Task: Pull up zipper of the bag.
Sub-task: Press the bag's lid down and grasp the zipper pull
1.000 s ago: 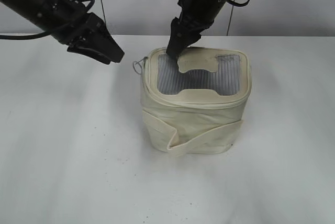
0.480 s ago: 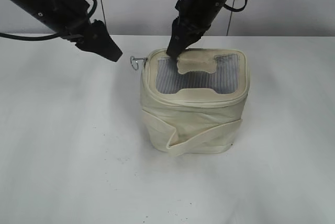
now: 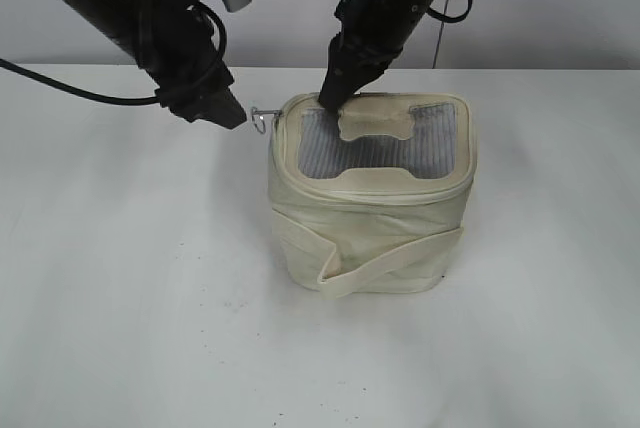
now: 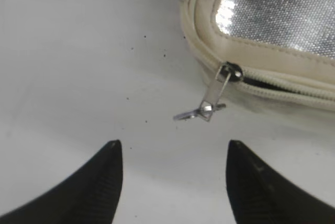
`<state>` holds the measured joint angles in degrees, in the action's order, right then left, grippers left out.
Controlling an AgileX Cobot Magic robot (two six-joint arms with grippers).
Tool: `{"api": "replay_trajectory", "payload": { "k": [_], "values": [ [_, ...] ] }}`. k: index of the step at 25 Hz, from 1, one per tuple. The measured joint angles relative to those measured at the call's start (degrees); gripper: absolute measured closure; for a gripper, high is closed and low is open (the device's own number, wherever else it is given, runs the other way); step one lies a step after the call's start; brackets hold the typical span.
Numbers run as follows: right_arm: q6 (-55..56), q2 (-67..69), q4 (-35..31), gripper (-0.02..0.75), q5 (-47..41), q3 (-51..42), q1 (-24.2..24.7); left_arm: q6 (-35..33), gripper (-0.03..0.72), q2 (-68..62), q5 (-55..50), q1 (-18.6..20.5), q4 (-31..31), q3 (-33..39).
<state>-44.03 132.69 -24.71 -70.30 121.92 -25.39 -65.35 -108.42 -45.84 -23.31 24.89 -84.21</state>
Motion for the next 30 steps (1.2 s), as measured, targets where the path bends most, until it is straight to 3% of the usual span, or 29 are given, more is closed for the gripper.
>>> {"api": "replay_trajectory", "payload": {
  "k": [8,20,23,28,30],
  "values": [
    [0.0,0.0,0.0,0.718,0.0,0.0,0.0,-4.1,0.214,0.0,4.4,-3.8,-3.7,0.0],
    [-0.1,0.0,0.0,0.72,0.0,0.0,0.0,-5.3,0.225,-3.9,6.0,-5.8,-7.0,0.0],
    [-0.1,0.0,0.0,0.72,0.0,0.0,0.0,-5.3,0.325,-4.1,6.5,-5.8,-7.1,0.0],
    [0.0,0.0,0.0,0.72,0.0,0.0,0.0,-5.3,0.646,-4.1,6.3,-5.8,-7.2,0.0],
    [0.0,0.0,0.0,0.72,0.0,0.0,0.0,-5.4,0.683,-4.1,5.0,-5.8,-7.2,0.0]
  ]
}}
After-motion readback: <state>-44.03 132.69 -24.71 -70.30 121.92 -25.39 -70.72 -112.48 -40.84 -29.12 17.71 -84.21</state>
